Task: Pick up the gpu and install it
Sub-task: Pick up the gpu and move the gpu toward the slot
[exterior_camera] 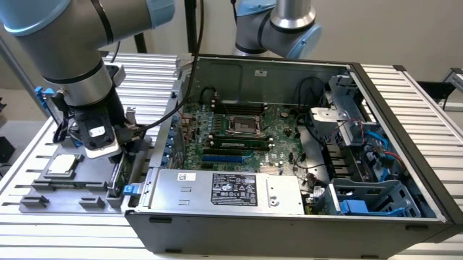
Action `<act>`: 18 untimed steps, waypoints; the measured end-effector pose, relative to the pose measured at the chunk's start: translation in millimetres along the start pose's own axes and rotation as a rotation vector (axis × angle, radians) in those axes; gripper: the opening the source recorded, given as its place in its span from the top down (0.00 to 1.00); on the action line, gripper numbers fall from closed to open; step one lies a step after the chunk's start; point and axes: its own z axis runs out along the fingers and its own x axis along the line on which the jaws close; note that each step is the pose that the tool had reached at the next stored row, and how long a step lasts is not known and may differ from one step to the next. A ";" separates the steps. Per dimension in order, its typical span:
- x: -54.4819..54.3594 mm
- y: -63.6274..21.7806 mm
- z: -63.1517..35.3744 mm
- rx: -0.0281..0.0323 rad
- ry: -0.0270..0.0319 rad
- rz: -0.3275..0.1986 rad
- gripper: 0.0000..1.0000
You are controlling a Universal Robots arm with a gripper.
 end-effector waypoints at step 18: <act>0.5 4.7 2.2 0.0005 0.0002 -0.008 0.73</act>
